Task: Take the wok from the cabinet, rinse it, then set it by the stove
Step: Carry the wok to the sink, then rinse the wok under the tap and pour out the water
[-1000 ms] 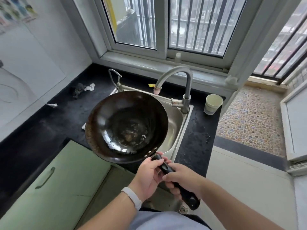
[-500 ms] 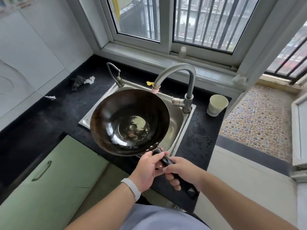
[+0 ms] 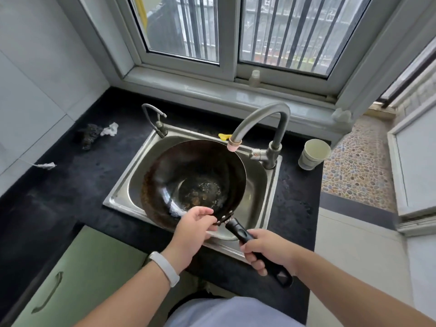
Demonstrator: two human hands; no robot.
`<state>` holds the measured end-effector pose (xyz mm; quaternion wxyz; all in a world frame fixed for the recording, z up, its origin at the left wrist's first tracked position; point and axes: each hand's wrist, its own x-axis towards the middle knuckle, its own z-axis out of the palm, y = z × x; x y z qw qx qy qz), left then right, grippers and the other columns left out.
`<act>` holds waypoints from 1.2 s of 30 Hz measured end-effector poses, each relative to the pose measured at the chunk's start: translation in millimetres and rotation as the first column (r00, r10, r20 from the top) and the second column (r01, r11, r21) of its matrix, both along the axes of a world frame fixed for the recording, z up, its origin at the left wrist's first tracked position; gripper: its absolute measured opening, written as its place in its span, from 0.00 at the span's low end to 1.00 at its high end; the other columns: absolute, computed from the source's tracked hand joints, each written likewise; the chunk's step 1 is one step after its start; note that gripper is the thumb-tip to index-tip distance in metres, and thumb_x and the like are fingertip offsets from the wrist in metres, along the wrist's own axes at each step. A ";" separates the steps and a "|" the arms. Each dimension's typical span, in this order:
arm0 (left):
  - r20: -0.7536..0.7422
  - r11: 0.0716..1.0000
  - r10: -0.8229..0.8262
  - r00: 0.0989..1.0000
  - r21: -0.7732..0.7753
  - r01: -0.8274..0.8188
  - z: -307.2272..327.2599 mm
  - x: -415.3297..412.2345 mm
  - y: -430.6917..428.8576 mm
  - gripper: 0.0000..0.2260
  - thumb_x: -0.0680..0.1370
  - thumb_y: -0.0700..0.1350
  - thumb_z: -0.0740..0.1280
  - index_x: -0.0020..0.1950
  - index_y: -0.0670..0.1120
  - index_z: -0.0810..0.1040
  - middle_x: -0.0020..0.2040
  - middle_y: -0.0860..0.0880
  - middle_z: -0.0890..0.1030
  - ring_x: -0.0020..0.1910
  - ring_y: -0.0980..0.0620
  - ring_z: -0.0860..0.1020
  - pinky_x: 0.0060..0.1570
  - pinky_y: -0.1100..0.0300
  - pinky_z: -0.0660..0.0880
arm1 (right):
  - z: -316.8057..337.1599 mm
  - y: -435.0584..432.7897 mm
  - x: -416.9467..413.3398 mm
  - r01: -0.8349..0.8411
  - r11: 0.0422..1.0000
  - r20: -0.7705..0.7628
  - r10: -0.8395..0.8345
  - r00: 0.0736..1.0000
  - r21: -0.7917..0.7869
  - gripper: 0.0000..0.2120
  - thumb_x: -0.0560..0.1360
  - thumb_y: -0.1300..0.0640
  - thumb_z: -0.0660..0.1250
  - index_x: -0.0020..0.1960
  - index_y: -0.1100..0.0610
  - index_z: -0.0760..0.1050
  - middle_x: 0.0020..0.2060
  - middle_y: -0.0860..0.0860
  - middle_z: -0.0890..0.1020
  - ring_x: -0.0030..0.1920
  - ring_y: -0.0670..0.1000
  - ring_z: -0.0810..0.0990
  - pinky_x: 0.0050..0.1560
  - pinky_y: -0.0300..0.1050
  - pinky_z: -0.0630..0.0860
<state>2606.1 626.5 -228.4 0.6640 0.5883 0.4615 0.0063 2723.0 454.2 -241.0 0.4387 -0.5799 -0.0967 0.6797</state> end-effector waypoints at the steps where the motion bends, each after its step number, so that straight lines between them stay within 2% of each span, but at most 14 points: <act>1: 0.014 0.999 -0.039 0.999 0.013 0.039 1.2 9.9 7.3 0.07 0.79 0.39 0.66 0.55 0.47 0.78 0.52 0.45 0.83 0.50 0.49 0.83 0.48 0.56 0.79 | 0.1 3.0 -0.1 0.007 1.000 -0.002 -0.007 1.000 -0.007 0.07 0.78 0.66 0.62 0.45 0.58 0.66 0.30 0.52 0.72 0.26 0.49 0.67 0.24 0.41 0.69; 4: 0.041 0.988 -0.141 0.989 0.070 0.138 4.3 49.0 25.1 0.06 0.79 0.40 0.66 0.55 0.47 0.78 0.52 0.46 0.83 0.51 0.50 0.83 0.50 0.55 0.79 | 0.0 9.9 -0.2 0.011 0.999 0.006 -0.011 1.000 -0.037 0.07 0.77 0.66 0.62 0.45 0.58 0.66 0.30 0.52 0.72 0.25 0.49 0.68 0.24 0.41 0.70; 9: 0.044 0.979 -0.186 0.981 0.094 0.182 -2.6 115.1 61.8 0.10 0.79 0.43 0.64 0.60 0.46 0.77 0.53 0.48 0.82 0.53 0.51 0.82 0.55 0.53 0.79 | -1.6 13.0 -0.2 0.006 0.998 0.018 -0.005 1.000 -0.059 0.06 0.76 0.65 0.61 0.45 0.58 0.66 0.30 0.51 0.72 0.26 0.49 0.69 0.25 0.42 0.71; 13: 0.063 0.962 -0.272 0.960 -0.012 0.274 -1.7 160.8 76.5 0.14 0.82 0.46 0.63 0.67 0.46 0.74 0.59 0.49 0.80 0.58 0.50 0.80 0.58 0.52 0.77 | -3.7 11.4 1.6 0.009 0.996 0.005 -0.009 1.000 -0.092 0.06 0.76 0.66 0.61 0.45 0.58 0.66 0.31 0.52 0.73 0.26 0.50 0.69 0.25 0.42 0.71; 16: 0.064 0.934 -0.330 0.942 -0.121 0.336 -1.3 186.5 76.5 0.16 0.84 0.45 0.60 0.70 0.43 0.72 0.64 0.45 0.77 0.65 0.46 0.76 0.65 0.50 0.72 | -6.1 9.4 2.8 0.007 0.993 -0.010 -0.008 1.000 -0.114 0.06 0.76 0.66 0.61 0.47 0.58 0.66 0.31 0.52 0.73 0.26 0.49 0.70 0.26 0.42 0.71; 19: 0.052 0.888 -0.459 0.887 -0.016 0.460 -11.9 198.5 74.8 0.16 0.83 0.47 0.62 0.69 0.44 0.72 0.69 0.44 0.75 0.66 0.46 0.75 0.66 0.48 0.73 | -9.6 6.5 3.4 0.001 0.992 -0.036 -0.005 0.999 -0.122 0.06 0.76 0.63 0.63 0.49 0.57 0.66 0.32 0.51 0.73 0.26 0.49 0.70 0.26 0.42 0.72; 23: 0.040 0.902 -0.431 0.901 0.001 0.431 -19.9 213.8 64.3 0.15 0.80 0.48 0.66 0.66 0.48 0.74 0.65 0.46 0.77 0.63 0.49 0.76 0.65 0.51 0.72 | -12.5 3.6 5.6 -0.001 0.992 -0.050 -0.005 0.999 -0.128 0.06 0.77 0.63 0.64 0.48 0.57 0.66 0.32 0.52 0.73 0.26 0.49 0.71 0.27 0.42 0.72; 26: 0.022 0.873 -0.474 0.880 0.146 0.466 -32.0 220.1 60.5 0.14 0.76 0.53 0.70 0.60 0.54 0.77 0.60 0.50 0.80 0.57 0.54 0.77 0.62 0.53 0.74 | -14.6 1.9 7.4 0.002 0.992 -0.070 -0.011 0.998 -0.125 0.07 0.77 0.62 0.64 0.49 0.57 0.66 0.32 0.52 0.73 0.26 0.49 0.71 0.27 0.42 0.71; 28: 0.016 0.863 -0.466 0.885 0.227 0.451 -35.2 221.2 59.3 0.14 0.75 0.54 0.71 0.60 0.55 0.77 0.56 0.54 0.80 0.55 0.57 0.78 0.54 0.64 0.73 | -15.6 0.4 9.9 0.001 0.992 -0.076 -0.011 0.997 -0.122 0.07 0.77 0.62 0.64 0.49 0.57 0.66 0.32 0.51 0.73 0.26 0.49 0.71 0.27 0.42 0.71; 30: 0.011 0.855 -0.453 0.891 0.287 0.431 -38.3 223.1 58.1 0.13 0.76 0.52 0.71 0.59 0.53 0.78 0.55 0.53 0.81 0.52 0.59 0.77 0.46 0.71 0.68 | -15.7 -0.8 12.5 -0.004 0.993 -0.079 -0.005 0.997 -0.118 0.07 0.77 0.62 0.64 0.48 0.57 0.66 0.32 0.51 0.73 0.26 0.49 0.71 0.27 0.42 0.71; 33: -0.006 0.816 -0.475 0.880 0.371 0.443 -39.4 225.2 58.9 0.13 0.76 0.52 0.71 0.60 0.51 0.80 0.55 0.52 0.81 0.50 0.58 0.78 0.42 0.72 0.69 | -15.9 -2.9 15.5 -0.006 0.993 -0.090 -0.004 0.996 -0.115 0.07 0.77 0.62 0.64 0.48 0.57 0.65 0.32 0.51 0.73 0.26 0.49 0.71 0.27 0.42 0.72; 35: -0.035 0.786 -0.498 0.866 0.403 0.468 -39.9 225.7 61.2 0.14 0.76 0.52 0.70 0.61 0.51 0.79 0.54 0.53 0.81 0.45 0.56 0.79 0.33 0.73 0.72 | -16.7 -4.7 17.2 -0.001 0.993 -0.098 -0.010 0.995 -0.117 0.07 0.77 0.63 0.64 0.48 0.56 0.65 0.32 0.52 0.73 0.26 0.48 0.71 0.27 0.42 0.71; 36: -0.042 0.776 -0.506 0.861 0.412 0.477 -40.0 226.0 62.3 0.14 0.77 0.52 0.70 0.61 0.51 0.79 0.53 0.54 0.81 0.45 0.56 0.78 0.32 0.75 0.72 | -17.1 -5.6 18.4 0.000 0.993 -0.103 -0.012 0.995 -0.120 0.07 0.77 0.63 0.64 0.47 0.56 0.65 0.32 0.52 0.73 0.26 0.48 0.71 0.27 0.42 0.71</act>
